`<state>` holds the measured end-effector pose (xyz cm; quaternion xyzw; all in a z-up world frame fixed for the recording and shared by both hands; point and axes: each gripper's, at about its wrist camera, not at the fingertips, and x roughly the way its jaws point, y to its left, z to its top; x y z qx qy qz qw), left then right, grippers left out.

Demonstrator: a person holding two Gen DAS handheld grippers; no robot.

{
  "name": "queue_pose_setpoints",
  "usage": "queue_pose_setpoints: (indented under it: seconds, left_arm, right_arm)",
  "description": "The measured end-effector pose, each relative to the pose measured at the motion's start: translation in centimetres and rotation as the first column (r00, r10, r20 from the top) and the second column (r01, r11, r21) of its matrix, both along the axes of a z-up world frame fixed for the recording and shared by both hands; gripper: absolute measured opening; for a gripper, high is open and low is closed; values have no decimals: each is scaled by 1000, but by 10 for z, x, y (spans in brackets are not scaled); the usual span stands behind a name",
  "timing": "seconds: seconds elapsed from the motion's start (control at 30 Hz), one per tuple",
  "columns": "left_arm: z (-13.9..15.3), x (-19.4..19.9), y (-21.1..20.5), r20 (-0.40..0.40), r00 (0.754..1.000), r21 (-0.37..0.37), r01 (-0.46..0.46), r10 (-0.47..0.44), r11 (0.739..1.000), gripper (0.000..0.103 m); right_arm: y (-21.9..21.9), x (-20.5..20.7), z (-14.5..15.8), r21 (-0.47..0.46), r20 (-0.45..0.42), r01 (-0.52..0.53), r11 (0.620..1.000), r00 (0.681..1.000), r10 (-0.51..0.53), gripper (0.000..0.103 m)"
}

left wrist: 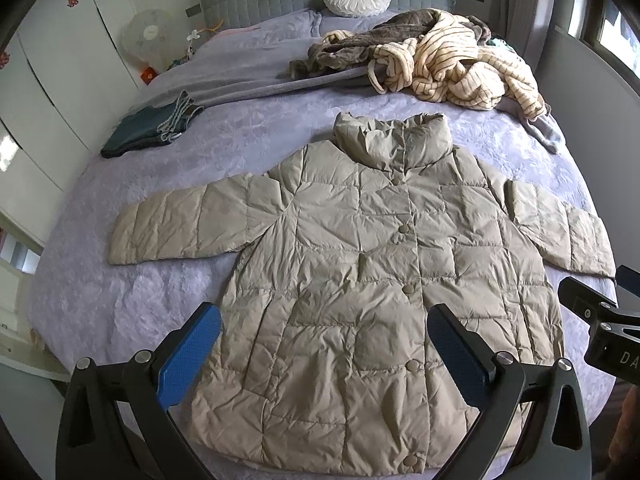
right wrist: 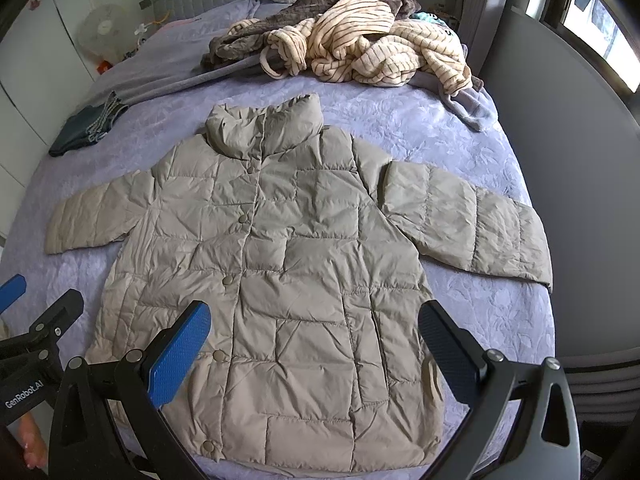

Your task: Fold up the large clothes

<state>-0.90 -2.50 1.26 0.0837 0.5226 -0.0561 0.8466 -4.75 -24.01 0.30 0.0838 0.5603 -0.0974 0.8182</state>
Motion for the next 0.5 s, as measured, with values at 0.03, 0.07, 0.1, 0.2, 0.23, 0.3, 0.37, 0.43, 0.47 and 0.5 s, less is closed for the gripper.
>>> queue_pose_setpoints:
  seconds: [0.03, 0.07, 0.1, 0.2, 0.23, 0.3, 0.37, 0.43, 0.47, 0.5]
  left_arm:
    - [0, 0, 0, 0, 1000, 0, 0, 0, 1000, 103]
    - [0, 0, 0, 0, 1000, 0, 0, 0, 1000, 103]
    - [0, 0, 0, 0, 1000, 1, 0, 0, 1000, 103]
    - [0, 0, 0, 2, 1000, 3, -1, 1, 1000, 103]
    - [0, 0, 0, 2, 1000, 2, 0, 0, 1000, 103]
    - [0, -1, -1, 2, 1000, 3, -1, 1, 1000, 103]
    - [0, 0, -1, 2, 1000, 3, -1, 1, 1000, 103]
    - [0, -2, -1, 4, 1000, 5, -1, 1, 1000, 103]
    - [-1, -2, -1, 4, 1000, 4, -1, 1, 1000, 103]
    - [-1, -2, -1, 4, 1000, 5, -1, 1, 1000, 103]
  right_arm:
    - [0, 0, 0, 0, 2, 2, 1000, 1000, -2, 103]
    - [0, 0, 0, 0, 2, 2, 1000, 1000, -2, 103]
    - [0, 0, 1, -1, 1, 3, 1000, 1000, -3, 103]
    - [0, 0, 1, -1, 2, 4, 1000, 1000, -4, 103]
    - [0, 0, 1, -1, 3, 4, 1000, 1000, -4, 103]
    - [0, -1, 1, -1, 4, 3, 1000, 1000, -3, 103]
    - [0, -1, 1, 0, 4, 2, 1000, 1000, -2, 103]
    - [0, -1, 1, 3, 3, 2, 1000, 1000, -2, 103]
    - [0, -1, 2, 3, 3, 2, 1000, 1000, -2, 103]
    - [0, -1, 2, 2, 4, 3, 1000, 1000, -3, 103]
